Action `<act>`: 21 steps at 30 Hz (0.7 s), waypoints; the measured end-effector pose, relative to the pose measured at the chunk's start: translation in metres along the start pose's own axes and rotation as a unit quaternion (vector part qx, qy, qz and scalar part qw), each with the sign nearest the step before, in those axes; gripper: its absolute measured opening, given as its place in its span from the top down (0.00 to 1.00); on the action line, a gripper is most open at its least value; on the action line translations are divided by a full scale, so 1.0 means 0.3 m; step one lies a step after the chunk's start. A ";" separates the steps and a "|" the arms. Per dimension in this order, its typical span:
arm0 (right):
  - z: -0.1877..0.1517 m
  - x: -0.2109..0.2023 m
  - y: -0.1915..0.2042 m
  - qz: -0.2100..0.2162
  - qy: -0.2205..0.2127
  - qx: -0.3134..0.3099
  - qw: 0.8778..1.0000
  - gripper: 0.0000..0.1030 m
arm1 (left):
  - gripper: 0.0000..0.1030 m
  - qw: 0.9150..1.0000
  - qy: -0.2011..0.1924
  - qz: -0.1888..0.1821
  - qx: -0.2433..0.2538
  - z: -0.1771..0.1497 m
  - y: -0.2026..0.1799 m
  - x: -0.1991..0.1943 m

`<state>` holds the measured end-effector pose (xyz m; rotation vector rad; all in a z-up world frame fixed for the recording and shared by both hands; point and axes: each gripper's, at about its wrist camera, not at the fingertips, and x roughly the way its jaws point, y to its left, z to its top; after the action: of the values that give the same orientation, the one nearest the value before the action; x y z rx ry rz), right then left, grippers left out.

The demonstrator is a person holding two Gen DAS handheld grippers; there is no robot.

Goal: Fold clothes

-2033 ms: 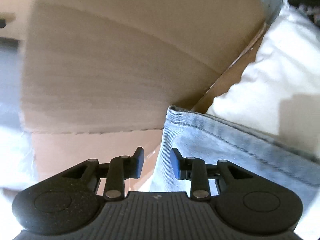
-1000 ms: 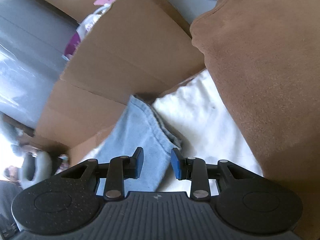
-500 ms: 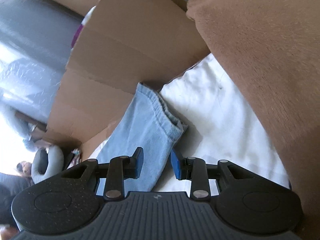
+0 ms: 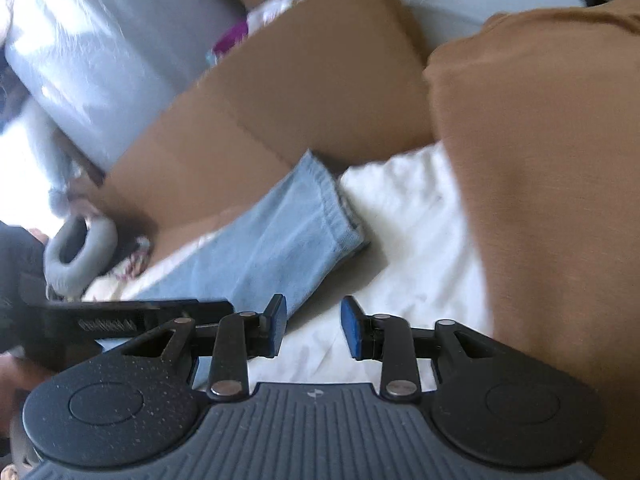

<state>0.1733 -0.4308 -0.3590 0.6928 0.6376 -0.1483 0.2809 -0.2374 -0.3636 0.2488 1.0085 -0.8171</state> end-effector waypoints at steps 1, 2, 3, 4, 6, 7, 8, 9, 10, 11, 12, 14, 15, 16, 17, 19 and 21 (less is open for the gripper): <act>-0.007 -0.012 -0.004 -0.001 -0.004 -0.002 1.000 0.67 | 0.24 1.000 0.002 0.010 0.013 -0.008 -0.011 0.017; -0.012 -0.018 -0.003 -0.002 -0.005 -0.009 1.000 0.67 | 0.24 1.000 0.003 0.013 0.018 -0.014 -0.015 0.029; -0.016 -0.024 -0.001 -0.003 -0.006 -0.016 1.000 0.67 | 0.24 1.000 0.003 0.016 0.023 -0.021 -0.019 0.041; -0.021 -0.030 0.000 -0.004 -0.007 -0.023 1.000 0.67 | 0.24 1.000 0.002 0.016 0.023 -0.028 -0.018 0.051; -0.028 -0.040 0.003 -0.006 -0.008 -0.035 0.999 0.67 | 0.24 1.000 0.000 0.019 0.021 -0.041 -0.016 0.074; -0.028 -0.038 0.002 -0.006 -0.008 -0.035 0.999 0.67 | 0.24 1.000 -0.001 0.021 0.020 -0.047 -0.015 0.085; -0.029 -0.036 0.000 -0.007 -0.007 -0.036 0.999 0.67 | 0.23 1.000 -0.004 0.022 0.019 -0.050 -0.014 0.092; -0.030 -0.032 -0.001 -0.008 -0.006 -0.037 0.999 0.67 | 0.22 1.000 -0.007 0.022 0.019 -0.054 -0.014 0.097; -0.028 -0.029 0.000 -0.009 -0.005 -0.037 0.999 0.67 | 0.21 1.000 -0.010 0.021 0.018 -0.056 -0.014 0.102; -0.027 -0.027 0.000 -0.009 -0.004 -0.036 0.999 0.67 | 0.19 1.000 -0.012 0.018 0.014 -0.057 -0.012 0.103; -0.026 -0.024 -0.001 -0.010 -0.003 -0.035 0.999 0.67 | 0.18 1.000 -0.014 0.015 0.010 -0.057 -0.010 0.104; -0.026 -0.019 -0.002 -0.014 -0.002 -0.030 0.999 0.66 | 0.18 1.000 -0.019 0.013 0.008 -0.058 -0.010 0.108; -0.025 -0.015 -0.003 -0.016 -0.001 -0.029 0.999 0.66 | 0.18 1.000 -0.021 0.014 0.009 -0.059 -0.011 0.110; -0.024 -0.012 -0.004 -0.018 0.000 -0.028 0.999 0.66 | 0.18 1.000 -0.023 0.015 0.013 -0.061 -0.013 0.115; -0.023 -0.008 -0.005 -0.020 0.001 -0.027 0.999 0.66 | 0.18 0.999 -0.025 0.017 0.017 -0.064 -0.016 0.120; -0.021 -0.003 -0.006 -0.024 0.003 -0.025 0.999 0.66 | 0.18 0.999 -0.028 0.021 0.021 -0.067 -0.022 0.133; -0.022 -0.001 -0.008 -0.026 0.003 -0.025 0.999 0.66 | 0.19 0.999 -0.032 0.027 0.024 -0.067 -0.028 0.147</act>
<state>0.1688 -0.4283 -0.3639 0.6286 0.6634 -0.1783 0.2738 -0.2539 -0.4093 0.2879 0.9192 -0.7955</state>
